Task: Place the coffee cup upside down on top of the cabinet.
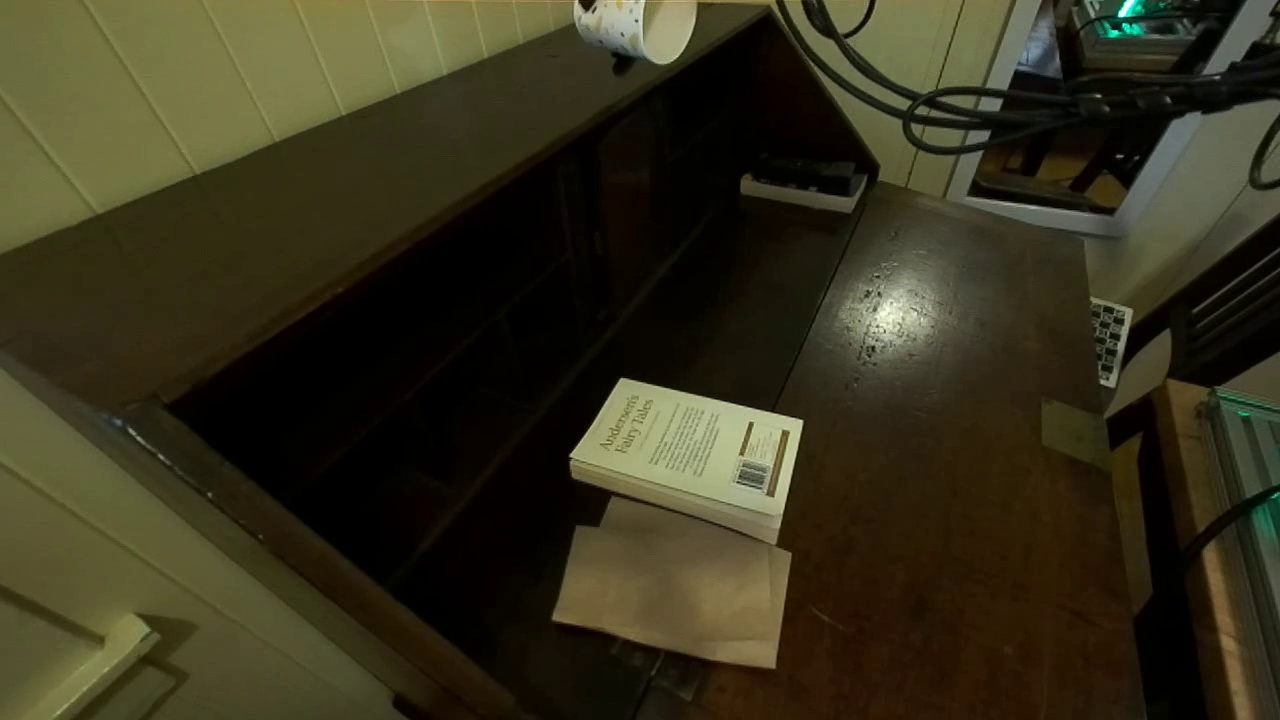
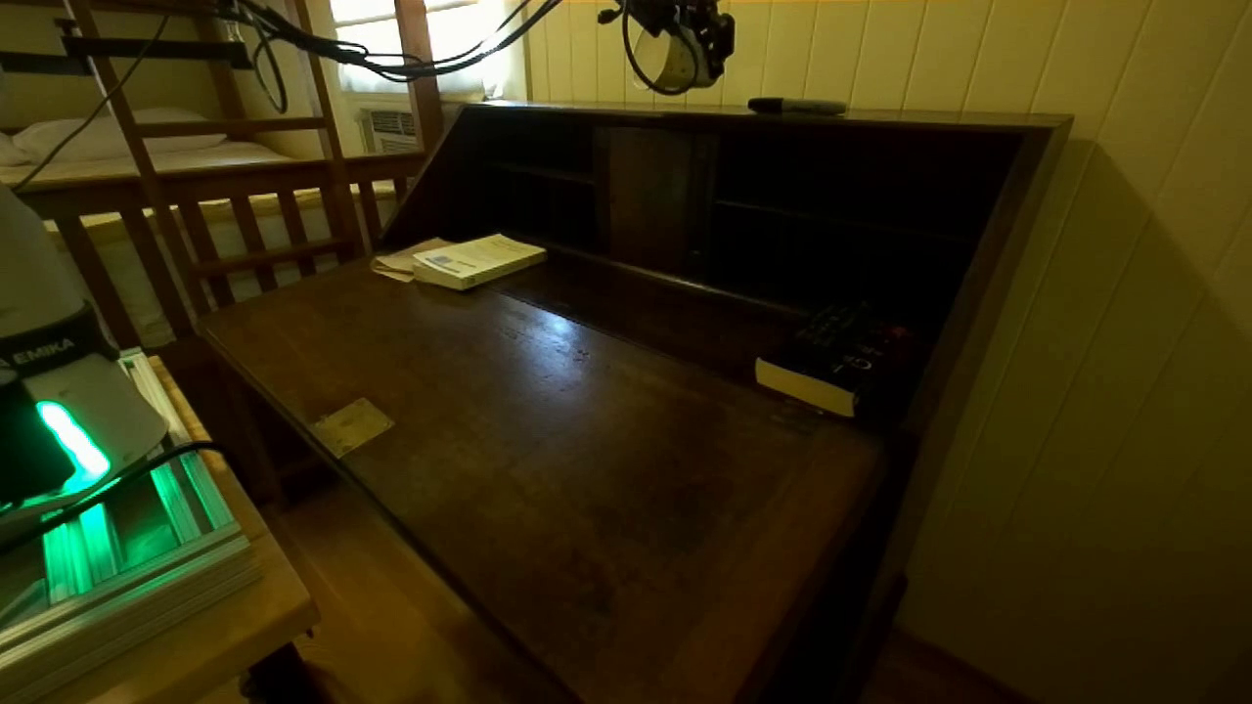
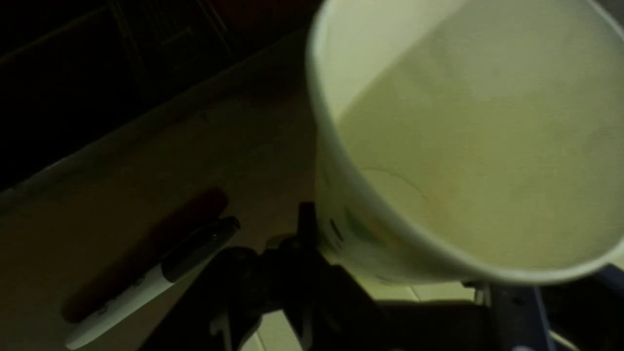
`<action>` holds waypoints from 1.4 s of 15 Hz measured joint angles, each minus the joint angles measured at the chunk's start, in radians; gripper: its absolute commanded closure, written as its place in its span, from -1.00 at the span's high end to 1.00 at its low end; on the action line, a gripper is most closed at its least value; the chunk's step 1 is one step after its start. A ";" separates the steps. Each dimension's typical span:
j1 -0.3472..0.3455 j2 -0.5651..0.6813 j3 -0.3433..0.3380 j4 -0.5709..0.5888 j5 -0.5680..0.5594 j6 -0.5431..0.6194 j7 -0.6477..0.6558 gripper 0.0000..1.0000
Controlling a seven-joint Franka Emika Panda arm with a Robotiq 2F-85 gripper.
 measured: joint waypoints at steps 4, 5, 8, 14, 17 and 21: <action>-0.008 0.000 0.052 -0.023 0.153 0.108 -0.183 -0.24; -0.012 0.000 0.066 -0.024 0.194 0.128 -0.232 -0.24; -0.025 0.000 0.098 -0.024 0.309 0.167 -0.366 0.26; -0.038 0.000 0.112 -0.024 0.371 0.172 -0.439 0.26; -0.039 0.000 0.114 -0.024 0.373 0.172 -0.440 0.26; -0.039 0.000 0.115 -0.024 0.373 0.172 -0.441 0.26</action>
